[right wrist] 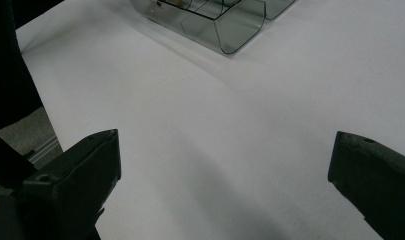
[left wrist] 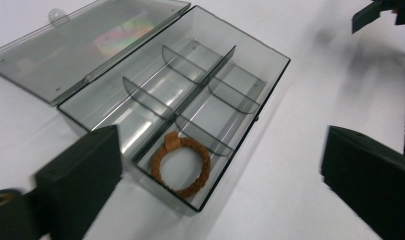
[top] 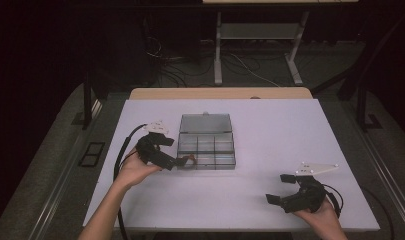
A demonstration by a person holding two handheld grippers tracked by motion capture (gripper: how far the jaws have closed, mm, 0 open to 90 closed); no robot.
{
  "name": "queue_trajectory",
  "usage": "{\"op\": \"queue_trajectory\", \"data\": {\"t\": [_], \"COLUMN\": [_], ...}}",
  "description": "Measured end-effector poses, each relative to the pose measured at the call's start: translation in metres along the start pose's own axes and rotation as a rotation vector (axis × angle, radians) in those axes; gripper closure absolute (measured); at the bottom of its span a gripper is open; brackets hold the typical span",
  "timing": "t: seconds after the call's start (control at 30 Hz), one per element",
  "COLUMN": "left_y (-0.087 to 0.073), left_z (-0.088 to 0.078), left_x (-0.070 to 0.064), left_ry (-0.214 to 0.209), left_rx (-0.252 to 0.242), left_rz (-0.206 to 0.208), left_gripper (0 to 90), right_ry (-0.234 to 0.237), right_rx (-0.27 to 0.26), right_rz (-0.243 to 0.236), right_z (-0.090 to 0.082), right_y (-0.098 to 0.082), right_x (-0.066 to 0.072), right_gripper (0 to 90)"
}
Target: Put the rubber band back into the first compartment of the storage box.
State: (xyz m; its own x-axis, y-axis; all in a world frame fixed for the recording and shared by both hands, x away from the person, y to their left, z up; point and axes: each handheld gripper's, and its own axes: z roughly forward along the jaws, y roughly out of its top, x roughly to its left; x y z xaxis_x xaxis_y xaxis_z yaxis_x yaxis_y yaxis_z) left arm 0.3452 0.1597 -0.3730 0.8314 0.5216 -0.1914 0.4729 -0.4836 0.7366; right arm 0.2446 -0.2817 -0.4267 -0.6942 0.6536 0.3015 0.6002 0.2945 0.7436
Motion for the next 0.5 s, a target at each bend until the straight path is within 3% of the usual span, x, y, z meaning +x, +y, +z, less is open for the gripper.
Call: {"op": "queue_trajectory", "data": {"t": [0.4,0.5], "left_y": [-0.023,-0.028], "left_z": [-0.018,-0.021], "left_x": [-0.013,-0.019], "left_ry": [0.043,0.054], "left_rx": [-0.071,-0.086], "left_rz": [-0.023,-0.012], "left_gripper": [0.0,0.0], "right_ry": [0.002,0.000], "right_rx": [0.002,0.001], "right_rz": [0.001,-0.001], "right_z": [0.000,0.000], "right_y": [0.000,0.000], "right_x": [0.000,0.000], "right_gripper": [0.7,0.7]}}
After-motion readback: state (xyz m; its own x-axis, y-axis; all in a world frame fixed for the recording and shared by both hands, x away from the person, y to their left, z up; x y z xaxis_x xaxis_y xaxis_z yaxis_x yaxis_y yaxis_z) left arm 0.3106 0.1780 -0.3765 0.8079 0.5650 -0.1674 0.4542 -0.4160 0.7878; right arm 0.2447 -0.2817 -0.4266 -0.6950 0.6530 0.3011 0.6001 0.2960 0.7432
